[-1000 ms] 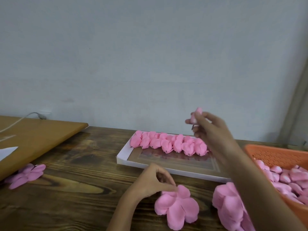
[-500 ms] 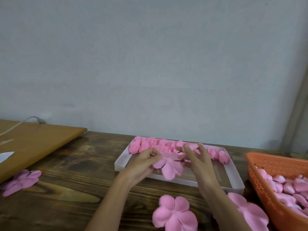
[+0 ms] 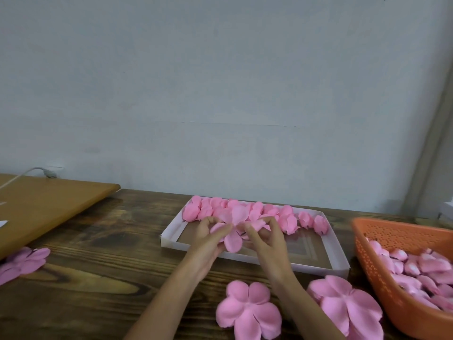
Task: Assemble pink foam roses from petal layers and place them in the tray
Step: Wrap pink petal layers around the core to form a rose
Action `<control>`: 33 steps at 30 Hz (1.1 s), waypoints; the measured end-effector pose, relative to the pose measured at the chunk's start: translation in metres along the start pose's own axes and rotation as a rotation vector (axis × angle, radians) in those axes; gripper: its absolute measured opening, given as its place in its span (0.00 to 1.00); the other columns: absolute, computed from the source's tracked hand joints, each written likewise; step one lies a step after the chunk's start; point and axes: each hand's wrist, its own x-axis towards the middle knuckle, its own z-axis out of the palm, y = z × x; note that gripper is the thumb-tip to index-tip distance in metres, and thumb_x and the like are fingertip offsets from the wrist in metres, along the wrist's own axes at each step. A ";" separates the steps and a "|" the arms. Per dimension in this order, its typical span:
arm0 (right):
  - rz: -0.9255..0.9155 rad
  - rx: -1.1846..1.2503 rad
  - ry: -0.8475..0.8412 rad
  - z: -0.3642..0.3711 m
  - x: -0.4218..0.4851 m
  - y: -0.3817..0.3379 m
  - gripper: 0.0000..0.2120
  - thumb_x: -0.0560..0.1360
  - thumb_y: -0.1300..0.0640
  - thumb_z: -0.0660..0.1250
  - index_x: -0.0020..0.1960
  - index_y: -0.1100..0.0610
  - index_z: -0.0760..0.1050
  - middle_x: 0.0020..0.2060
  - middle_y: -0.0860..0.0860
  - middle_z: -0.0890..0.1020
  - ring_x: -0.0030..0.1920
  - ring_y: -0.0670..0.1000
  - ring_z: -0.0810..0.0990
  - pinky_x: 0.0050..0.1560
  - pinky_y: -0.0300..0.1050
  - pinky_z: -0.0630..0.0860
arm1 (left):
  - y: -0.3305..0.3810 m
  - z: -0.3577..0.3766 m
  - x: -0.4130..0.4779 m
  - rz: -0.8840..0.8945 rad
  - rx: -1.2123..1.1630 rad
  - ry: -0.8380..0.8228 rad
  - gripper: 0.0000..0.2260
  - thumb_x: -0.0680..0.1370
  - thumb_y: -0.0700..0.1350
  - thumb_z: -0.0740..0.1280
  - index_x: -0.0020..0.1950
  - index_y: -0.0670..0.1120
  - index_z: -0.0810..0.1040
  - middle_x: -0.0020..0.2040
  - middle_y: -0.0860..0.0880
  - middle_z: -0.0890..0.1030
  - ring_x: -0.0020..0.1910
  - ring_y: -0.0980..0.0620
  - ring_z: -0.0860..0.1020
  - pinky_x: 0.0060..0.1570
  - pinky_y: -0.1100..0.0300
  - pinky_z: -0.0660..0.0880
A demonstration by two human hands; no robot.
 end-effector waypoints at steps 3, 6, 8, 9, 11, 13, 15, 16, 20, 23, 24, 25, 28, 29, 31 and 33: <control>-0.012 -0.050 0.008 -0.001 -0.001 0.002 0.10 0.75 0.44 0.74 0.50 0.44 0.75 0.47 0.52 0.88 0.51 0.54 0.87 0.55 0.64 0.82 | 0.000 0.005 -0.002 0.005 0.061 0.049 0.21 0.76 0.41 0.78 0.67 0.40 0.77 0.62 0.39 0.82 0.59 0.42 0.84 0.51 0.46 0.84; -0.093 -0.118 0.059 -0.003 -0.001 0.003 0.07 0.77 0.48 0.74 0.50 0.45 0.77 0.45 0.47 0.86 0.47 0.48 0.85 0.48 0.49 0.80 | 0.005 0.006 -0.007 0.021 0.097 0.005 0.23 0.71 0.46 0.81 0.64 0.42 0.83 0.60 0.40 0.85 0.60 0.41 0.84 0.58 0.40 0.83; -0.124 -0.123 0.116 -0.006 -0.001 0.003 0.08 0.76 0.50 0.76 0.51 0.47 0.78 0.42 0.48 0.84 0.43 0.50 0.82 0.46 0.48 0.80 | 0.007 0.007 -0.009 0.020 0.145 0.016 0.24 0.68 0.50 0.80 0.61 0.42 0.85 0.58 0.40 0.86 0.60 0.39 0.84 0.60 0.36 0.80; -0.134 -0.119 0.130 -0.007 0.000 0.003 0.08 0.76 0.51 0.76 0.51 0.47 0.78 0.42 0.47 0.83 0.42 0.49 0.81 0.46 0.46 0.80 | 0.007 0.007 -0.010 0.022 0.165 0.032 0.24 0.68 0.51 0.80 0.60 0.42 0.85 0.57 0.40 0.86 0.60 0.38 0.84 0.61 0.34 0.79; -0.156 -0.128 0.127 -0.008 0.000 0.001 0.09 0.75 0.52 0.77 0.53 0.46 0.80 0.42 0.45 0.84 0.42 0.44 0.81 0.45 0.40 0.79 | 0.005 0.006 -0.008 0.023 0.183 0.047 0.19 0.72 0.49 0.79 0.59 0.41 0.85 0.55 0.41 0.87 0.59 0.39 0.84 0.62 0.33 0.79; -0.178 -0.173 0.103 -0.008 0.001 0.001 0.10 0.75 0.53 0.78 0.53 0.46 0.81 0.44 0.45 0.85 0.44 0.46 0.83 0.46 0.40 0.80 | 0.002 0.005 -0.006 0.024 0.186 0.034 0.11 0.80 0.45 0.75 0.59 0.41 0.86 0.54 0.42 0.88 0.58 0.40 0.85 0.62 0.35 0.80; -0.192 -0.216 0.083 -0.008 0.001 0.002 0.11 0.74 0.55 0.78 0.54 0.44 0.82 0.46 0.44 0.85 0.45 0.48 0.83 0.48 0.42 0.82 | 0.000 0.006 -0.005 0.027 0.198 0.034 0.09 0.81 0.45 0.73 0.58 0.42 0.86 0.54 0.42 0.88 0.57 0.41 0.85 0.61 0.36 0.81; -0.195 -0.233 0.078 -0.008 0.002 0.003 0.12 0.74 0.55 0.78 0.54 0.43 0.82 0.48 0.44 0.85 0.46 0.49 0.84 0.49 0.43 0.82 | -0.001 0.007 -0.005 0.029 0.203 0.043 0.10 0.81 0.46 0.73 0.58 0.42 0.86 0.54 0.43 0.88 0.57 0.41 0.85 0.61 0.36 0.81; -0.195 -0.269 0.080 -0.009 0.001 0.006 0.12 0.75 0.56 0.78 0.55 0.43 0.82 0.50 0.43 0.85 0.47 0.49 0.84 0.50 0.46 0.83 | -0.002 0.010 -0.005 0.039 0.206 0.031 0.11 0.82 0.49 0.72 0.59 0.44 0.86 0.54 0.44 0.88 0.58 0.42 0.85 0.61 0.37 0.81; -0.196 -0.277 0.081 -0.010 0.001 0.005 0.12 0.74 0.56 0.78 0.55 0.44 0.83 0.50 0.43 0.85 0.46 0.49 0.84 0.49 0.44 0.83 | -0.002 0.009 -0.005 0.023 0.191 0.016 0.12 0.82 0.48 0.71 0.60 0.43 0.86 0.55 0.43 0.88 0.58 0.42 0.85 0.63 0.37 0.80; -0.195 -0.277 0.077 -0.009 0.001 0.005 0.12 0.74 0.56 0.78 0.55 0.43 0.83 0.50 0.42 0.86 0.46 0.48 0.84 0.48 0.44 0.83 | -0.002 0.009 -0.005 0.023 0.190 0.015 0.12 0.82 0.48 0.71 0.60 0.42 0.86 0.55 0.43 0.88 0.58 0.42 0.85 0.63 0.37 0.80; -0.193 -0.279 0.073 -0.009 0.001 0.004 0.12 0.74 0.56 0.78 0.55 0.43 0.83 0.50 0.42 0.86 0.46 0.48 0.84 0.48 0.44 0.83 | -0.002 0.009 -0.004 0.026 0.194 0.013 0.12 0.82 0.48 0.71 0.60 0.42 0.86 0.55 0.43 0.88 0.58 0.42 0.85 0.62 0.38 0.80; -0.194 -0.284 0.076 -0.009 0.000 0.002 0.13 0.74 0.57 0.78 0.54 0.41 0.82 0.48 0.42 0.86 0.45 0.48 0.84 0.47 0.45 0.83 | -0.003 0.009 -0.004 0.038 0.216 0.012 0.12 0.82 0.50 0.72 0.58 0.43 0.86 0.54 0.43 0.88 0.57 0.42 0.86 0.62 0.37 0.81; -0.193 -0.287 0.076 -0.009 0.000 0.002 0.13 0.75 0.57 0.77 0.54 0.41 0.82 0.48 0.42 0.86 0.45 0.48 0.83 0.47 0.46 0.83 | -0.003 0.010 -0.004 0.045 0.224 0.016 0.11 0.81 0.50 0.72 0.57 0.43 0.87 0.53 0.43 0.88 0.57 0.42 0.85 0.61 0.37 0.81; -0.190 -0.311 0.070 -0.010 0.001 0.002 0.13 0.75 0.58 0.77 0.54 0.42 0.83 0.48 0.41 0.86 0.45 0.48 0.83 0.47 0.49 0.83 | -0.005 0.010 -0.004 0.063 0.238 0.022 0.09 0.81 0.49 0.73 0.55 0.45 0.88 0.52 0.44 0.88 0.56 0.42 0.85 0.61 0.37 0.81; -0.190 -0.349 0.069 -0.010 0.001 0.001 0.13 0.75 0.58 0.77 0.53 0.41 0.82 0.47 0.39 0.86 0.45 0.47 0.83 0.47 0.49 0.83 | -0.005 0.011 -0.004 0.068 0.225 0.012 0.08 0.81 0.49 0.73 0.54 0.47 0.88 0.52 0.44 0.88 0.56 0.42 0.85 0.62 0.38 0.81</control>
